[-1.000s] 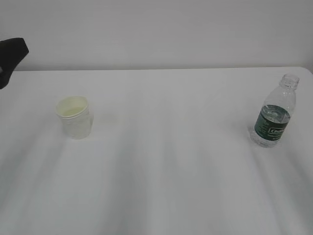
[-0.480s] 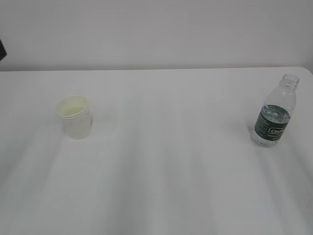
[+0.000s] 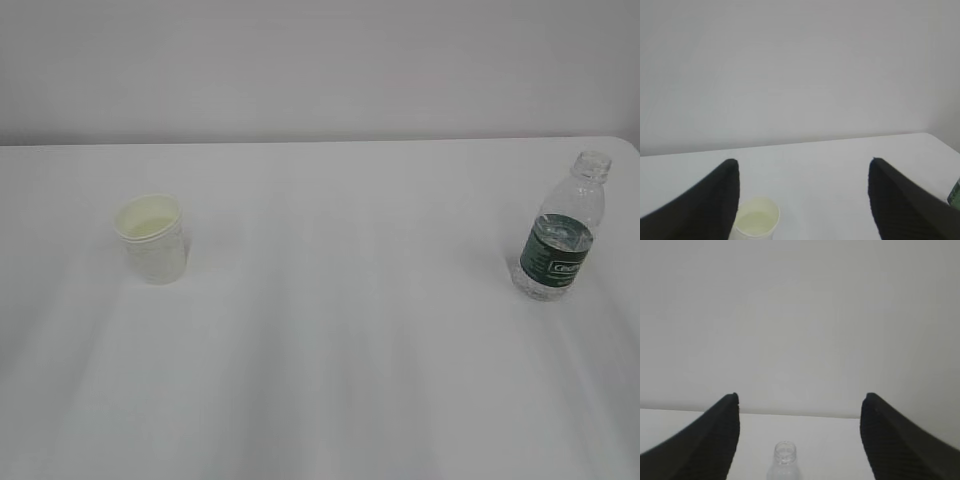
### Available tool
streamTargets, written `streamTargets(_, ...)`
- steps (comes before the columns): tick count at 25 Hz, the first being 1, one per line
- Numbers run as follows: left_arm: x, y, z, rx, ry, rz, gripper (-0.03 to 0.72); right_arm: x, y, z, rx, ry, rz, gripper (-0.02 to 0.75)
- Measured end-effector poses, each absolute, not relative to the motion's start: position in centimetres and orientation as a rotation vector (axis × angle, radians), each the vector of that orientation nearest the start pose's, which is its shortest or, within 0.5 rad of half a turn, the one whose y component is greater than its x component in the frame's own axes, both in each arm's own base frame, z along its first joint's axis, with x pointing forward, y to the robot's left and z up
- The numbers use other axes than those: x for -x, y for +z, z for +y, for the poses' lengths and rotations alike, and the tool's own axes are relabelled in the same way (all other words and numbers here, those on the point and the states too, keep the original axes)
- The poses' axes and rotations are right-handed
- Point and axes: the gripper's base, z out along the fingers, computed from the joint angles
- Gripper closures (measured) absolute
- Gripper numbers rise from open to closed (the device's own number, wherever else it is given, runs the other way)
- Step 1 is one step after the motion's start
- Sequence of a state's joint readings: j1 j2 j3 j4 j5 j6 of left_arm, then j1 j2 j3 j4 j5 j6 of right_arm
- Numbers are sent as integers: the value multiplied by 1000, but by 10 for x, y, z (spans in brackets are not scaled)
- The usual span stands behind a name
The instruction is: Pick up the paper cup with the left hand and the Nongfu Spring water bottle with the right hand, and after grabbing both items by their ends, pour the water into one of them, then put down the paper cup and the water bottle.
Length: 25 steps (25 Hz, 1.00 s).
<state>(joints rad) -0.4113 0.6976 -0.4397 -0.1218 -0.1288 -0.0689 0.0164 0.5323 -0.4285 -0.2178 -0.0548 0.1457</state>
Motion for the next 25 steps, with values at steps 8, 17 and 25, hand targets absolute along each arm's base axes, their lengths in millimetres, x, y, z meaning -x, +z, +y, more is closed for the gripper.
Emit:
streamTargets(8, -111, 313, -49, -203, -449, 1651, 113, -92, 334, -1, 46, -58, 1526, 165)
streamTargets(17, -79, 333, -37, -238, -443, 1660, 133, -54, 352, -4, 9, -74, 1469, 165)
streamTargets(25, -55, 352, -25, -278, -392, 1674, 139, -23, 355, -7, -21, -76, 1434, 165)
